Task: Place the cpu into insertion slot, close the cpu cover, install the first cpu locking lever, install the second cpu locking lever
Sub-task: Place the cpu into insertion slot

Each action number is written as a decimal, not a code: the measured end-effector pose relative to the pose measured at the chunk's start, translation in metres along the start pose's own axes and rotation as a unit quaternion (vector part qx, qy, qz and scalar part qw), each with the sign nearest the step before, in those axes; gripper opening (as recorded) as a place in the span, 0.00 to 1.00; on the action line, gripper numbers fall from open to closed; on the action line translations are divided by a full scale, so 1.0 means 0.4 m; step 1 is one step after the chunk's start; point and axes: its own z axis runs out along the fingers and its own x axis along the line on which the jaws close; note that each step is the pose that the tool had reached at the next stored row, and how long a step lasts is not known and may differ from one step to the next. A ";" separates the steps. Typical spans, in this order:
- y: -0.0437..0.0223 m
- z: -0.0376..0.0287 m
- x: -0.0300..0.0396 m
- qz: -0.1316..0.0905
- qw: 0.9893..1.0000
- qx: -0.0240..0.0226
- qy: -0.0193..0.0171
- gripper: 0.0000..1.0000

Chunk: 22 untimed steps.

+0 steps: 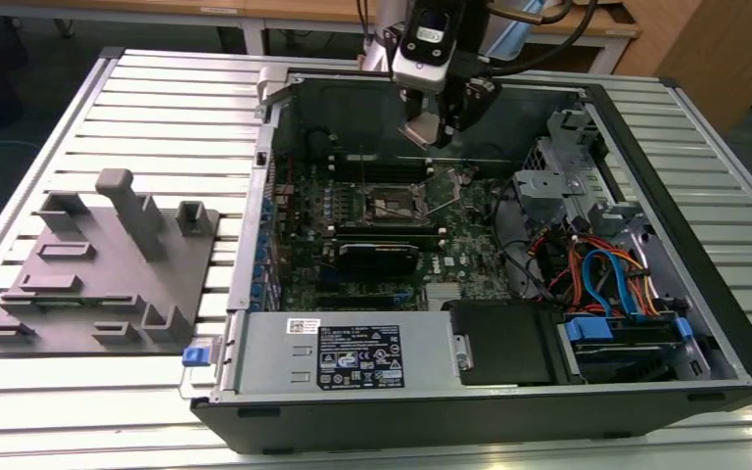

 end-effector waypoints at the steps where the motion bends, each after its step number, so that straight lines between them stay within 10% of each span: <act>1: 0.000 0.000 0.000 0.000 1.000 0.000 0.000 0.54; 22: -0.002 0.018 0.000 0.030 1.000 0.001 -0.003 0.54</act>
